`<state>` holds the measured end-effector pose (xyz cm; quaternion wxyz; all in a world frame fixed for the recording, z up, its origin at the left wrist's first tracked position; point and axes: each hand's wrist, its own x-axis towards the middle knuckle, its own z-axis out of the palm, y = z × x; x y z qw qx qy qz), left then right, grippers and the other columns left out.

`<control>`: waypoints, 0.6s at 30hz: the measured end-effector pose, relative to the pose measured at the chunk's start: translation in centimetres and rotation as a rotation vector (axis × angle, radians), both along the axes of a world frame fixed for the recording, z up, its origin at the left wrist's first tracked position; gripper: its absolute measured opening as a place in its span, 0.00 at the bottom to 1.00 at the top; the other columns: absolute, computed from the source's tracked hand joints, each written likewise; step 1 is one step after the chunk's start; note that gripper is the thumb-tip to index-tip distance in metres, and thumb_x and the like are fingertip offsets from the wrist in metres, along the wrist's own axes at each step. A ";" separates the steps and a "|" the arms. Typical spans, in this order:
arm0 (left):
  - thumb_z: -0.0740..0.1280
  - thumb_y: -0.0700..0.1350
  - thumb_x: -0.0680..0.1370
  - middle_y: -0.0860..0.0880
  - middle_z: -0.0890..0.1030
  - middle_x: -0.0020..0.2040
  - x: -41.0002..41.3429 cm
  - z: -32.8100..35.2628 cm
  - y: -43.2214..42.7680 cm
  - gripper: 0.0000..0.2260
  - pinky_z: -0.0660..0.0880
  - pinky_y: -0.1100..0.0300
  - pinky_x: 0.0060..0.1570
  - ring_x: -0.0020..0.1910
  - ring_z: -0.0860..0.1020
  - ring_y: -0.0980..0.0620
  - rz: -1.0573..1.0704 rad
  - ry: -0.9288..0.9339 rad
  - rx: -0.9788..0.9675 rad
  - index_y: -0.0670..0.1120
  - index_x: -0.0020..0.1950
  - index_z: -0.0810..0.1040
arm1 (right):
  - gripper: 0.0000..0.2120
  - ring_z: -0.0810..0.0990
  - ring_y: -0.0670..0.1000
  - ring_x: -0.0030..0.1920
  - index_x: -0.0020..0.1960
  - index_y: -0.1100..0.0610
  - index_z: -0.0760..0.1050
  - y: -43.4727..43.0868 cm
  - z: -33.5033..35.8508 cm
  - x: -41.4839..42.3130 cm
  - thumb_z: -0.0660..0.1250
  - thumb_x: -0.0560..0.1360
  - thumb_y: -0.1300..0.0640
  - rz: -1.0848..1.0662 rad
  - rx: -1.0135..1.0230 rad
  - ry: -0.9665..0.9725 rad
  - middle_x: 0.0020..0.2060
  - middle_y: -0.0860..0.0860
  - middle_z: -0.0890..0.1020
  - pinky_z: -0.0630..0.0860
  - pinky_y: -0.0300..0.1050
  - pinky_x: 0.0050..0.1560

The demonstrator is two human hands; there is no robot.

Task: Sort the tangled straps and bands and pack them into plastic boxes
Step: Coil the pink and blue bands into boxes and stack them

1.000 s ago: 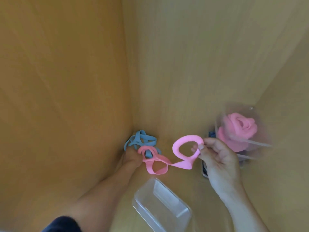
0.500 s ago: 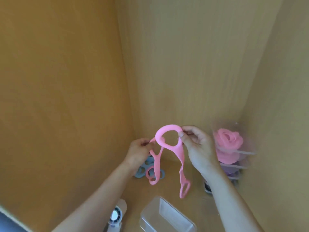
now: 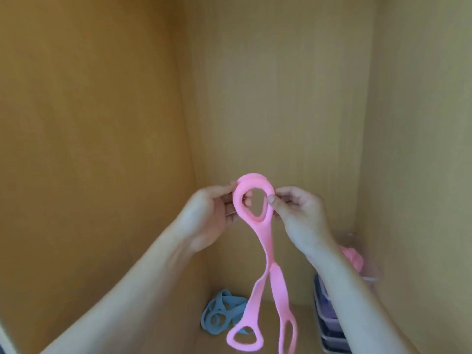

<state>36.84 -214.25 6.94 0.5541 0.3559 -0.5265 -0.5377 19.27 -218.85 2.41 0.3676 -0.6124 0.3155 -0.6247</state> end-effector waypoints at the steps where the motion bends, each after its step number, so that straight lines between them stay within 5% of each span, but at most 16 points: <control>1: 0.58 0.43 0.83 0.46 0.82 0.43 -0.3 0.9 -0.1 0.13 0.71 0.53 0.51 0.41 0.79 0.51 -0.024 -0.009 -0.008 0.42 0.50 0.82 | 0.08 0.83 0.49 0.40 0.43 0.53 0.82 -0.1 0.5 0.0 0.72 0.77 0.65 -0.019 -0.006 -0.006 0.39 0.52 0.86 0.82 0.46 0.46; 7: 0.67 0.50 0.78 0.48 0.80 0.39 -1.1 4.8 -0.9 0.10 0.72 0.58 0.45 0.38 0.77 0.51 -0.073 -0.260 -0.188 0.44 0.44 0.81 | 0.06 0.82 0.47 0.34 0.42 0.54 0.81 -0.3 3.7 -0.6 0.73 0.76 0.63 -0.070 -0.022 -0.098 0.36 0.52 0.85 0.78 0.39 0.37; 18: 0.67 0.45 0.79 0.48 0.79 0.38 -1.6 6.8 -2.6 0.08 0.72 0.59 0.42 0.37 0.77 0.52 0.033 -0.271 -0.236 0.44 0.42 0.82 | 0.04 0.83 0.46 0.31 0.45 0.59 0.80 0.4 6.1 -1.5 0.71 0.77 0.65 0.054 0.102 -0.168 0.32 0.50 0.85 0.80 0.40 0.35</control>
